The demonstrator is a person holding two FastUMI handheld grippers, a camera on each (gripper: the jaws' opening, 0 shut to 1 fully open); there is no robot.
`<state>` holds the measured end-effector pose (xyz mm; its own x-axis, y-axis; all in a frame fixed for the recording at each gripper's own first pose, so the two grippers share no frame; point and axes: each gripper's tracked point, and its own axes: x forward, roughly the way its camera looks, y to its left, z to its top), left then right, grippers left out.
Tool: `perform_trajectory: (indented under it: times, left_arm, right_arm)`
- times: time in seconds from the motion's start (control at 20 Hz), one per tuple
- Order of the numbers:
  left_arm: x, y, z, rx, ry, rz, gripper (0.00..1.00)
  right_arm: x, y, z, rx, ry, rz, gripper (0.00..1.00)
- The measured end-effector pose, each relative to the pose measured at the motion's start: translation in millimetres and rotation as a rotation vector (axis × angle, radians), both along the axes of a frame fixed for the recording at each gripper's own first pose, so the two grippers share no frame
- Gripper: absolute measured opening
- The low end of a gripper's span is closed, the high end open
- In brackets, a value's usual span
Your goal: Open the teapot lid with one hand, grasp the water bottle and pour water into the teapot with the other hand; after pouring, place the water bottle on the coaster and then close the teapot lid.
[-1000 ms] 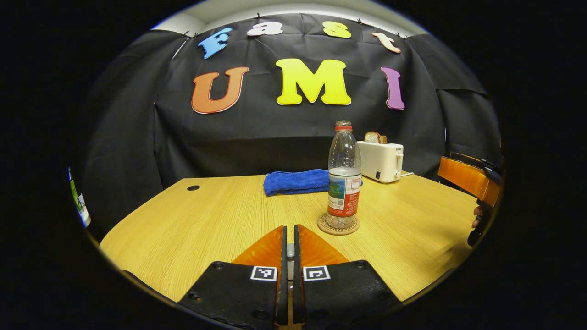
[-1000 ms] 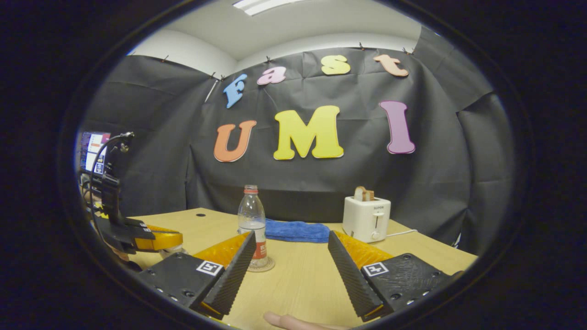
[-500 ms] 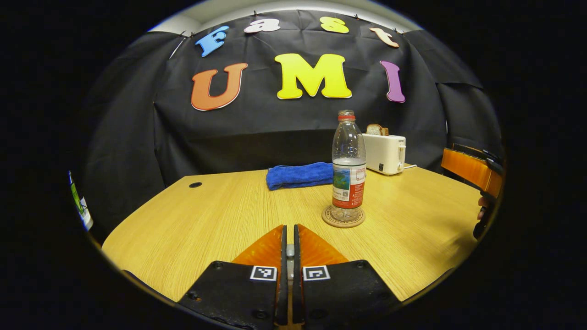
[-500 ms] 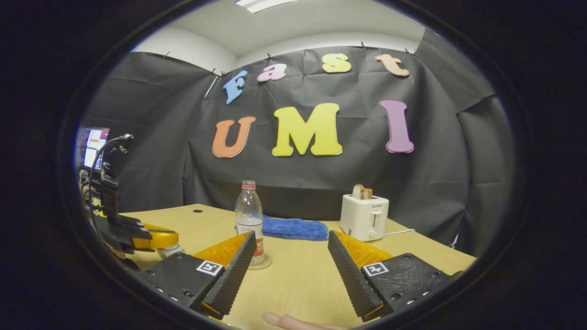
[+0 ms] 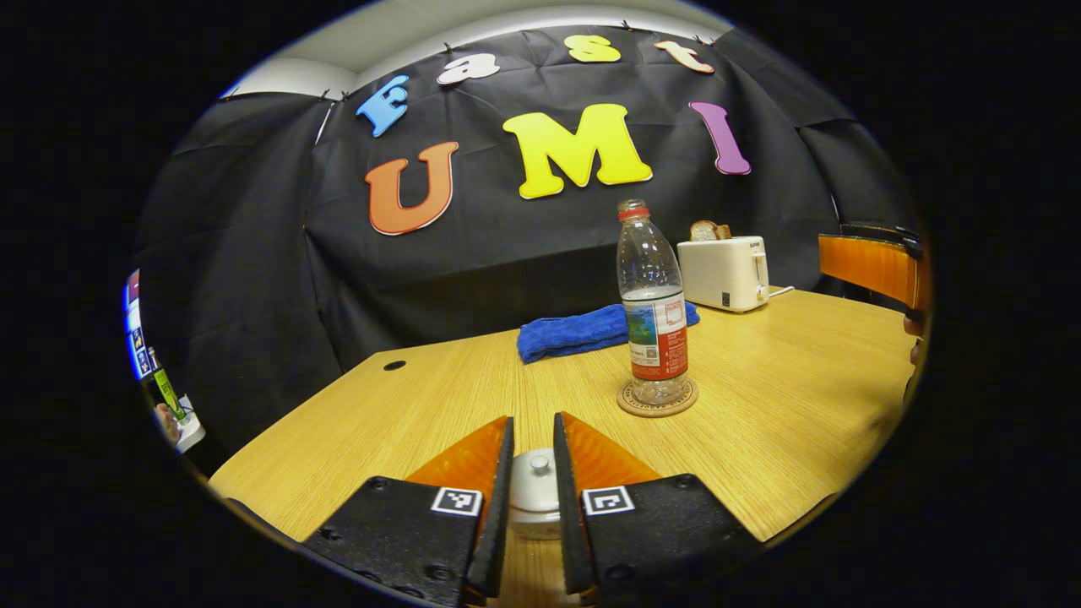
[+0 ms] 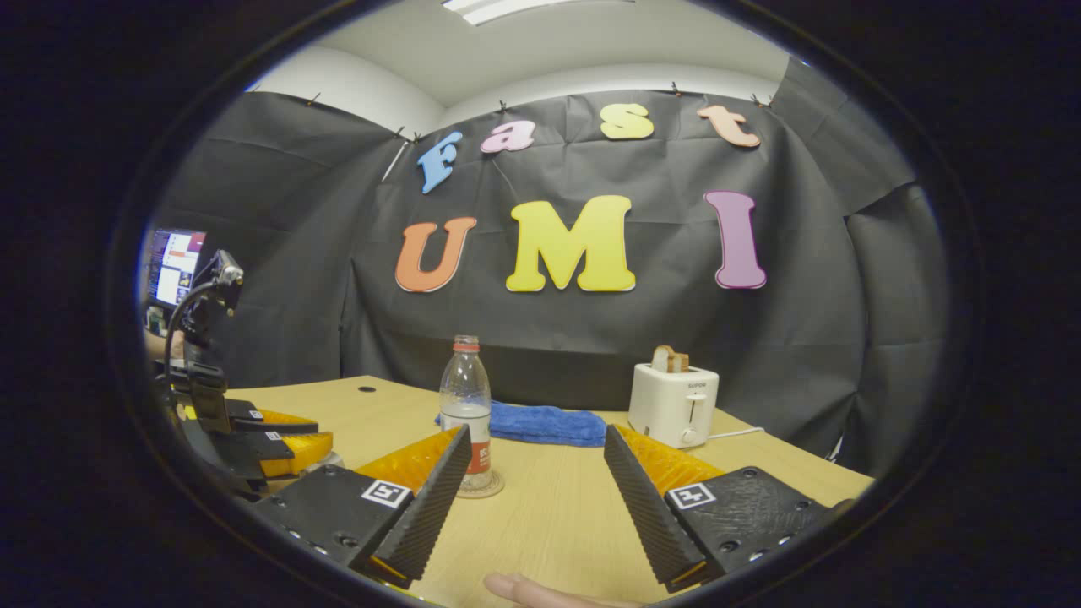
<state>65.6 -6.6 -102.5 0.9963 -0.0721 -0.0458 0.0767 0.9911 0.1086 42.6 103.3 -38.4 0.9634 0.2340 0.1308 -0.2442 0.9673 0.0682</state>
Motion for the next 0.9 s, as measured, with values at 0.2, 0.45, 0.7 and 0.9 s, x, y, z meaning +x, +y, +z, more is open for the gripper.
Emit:
perform_trajectory:
  times: [0.2,0.45,0.7,0.9]
  left_arm:
    - [-6,-7,6,-0.050,0.014,-0.026,0.61]
    - [-28,-17,59,-0.053,-0.061,-0.011,1.00]
    - [-56,-26,86,-0.082,0.018,-0.012,0.99]
    - [-82,-21,106,-0.172,0.044,-0.018,0.99]
  right_arm:
    - [-3,-3,4,0.001,0.000,-0.009,0.94]
    - [-19,-15,25,0.026,0.001,-0.046,0.96]
    - [-43,-41,48,-0.010,0.027,-0.105,0.95]
    - [-69,-68,63,-0.032,0.064,-0.194,0.95]
